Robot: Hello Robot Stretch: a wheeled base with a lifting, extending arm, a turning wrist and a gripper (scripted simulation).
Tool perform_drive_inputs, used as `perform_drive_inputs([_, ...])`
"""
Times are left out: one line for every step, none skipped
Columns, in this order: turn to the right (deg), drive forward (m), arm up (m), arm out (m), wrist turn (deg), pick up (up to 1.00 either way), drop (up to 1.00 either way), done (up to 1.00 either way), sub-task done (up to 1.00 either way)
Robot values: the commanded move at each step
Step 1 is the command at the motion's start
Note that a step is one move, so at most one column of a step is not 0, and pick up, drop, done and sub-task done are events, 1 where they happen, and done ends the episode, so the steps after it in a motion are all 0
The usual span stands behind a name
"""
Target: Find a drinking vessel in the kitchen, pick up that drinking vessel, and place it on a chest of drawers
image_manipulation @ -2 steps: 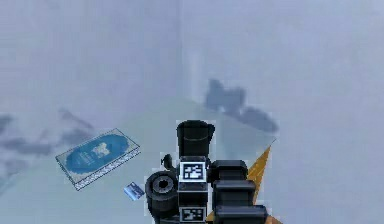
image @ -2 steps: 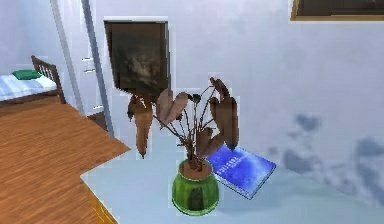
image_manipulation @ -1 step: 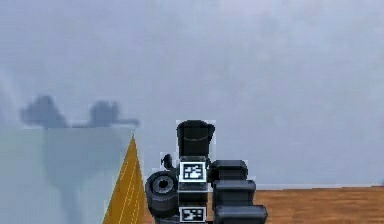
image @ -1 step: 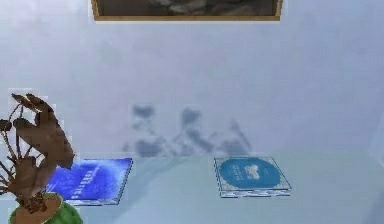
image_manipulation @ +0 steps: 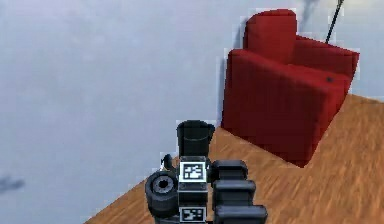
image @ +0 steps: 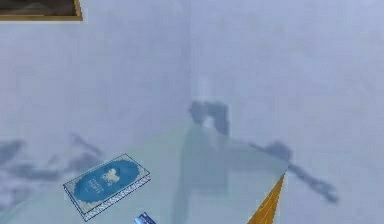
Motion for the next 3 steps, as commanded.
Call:
perform_drive_inputs([15.0,0.00,0.00,0.00,0.0,0.00,0.00,0.00,0.00])
perform_drive_inputs([-45.0,0.00,0.00,0.00,0.0,0.00,0.00,0.00,0.00])
perform_drive_inputs([-45.0,0.00,0.00,0.00,0.0,0.00,0.00,0.00,0.00])
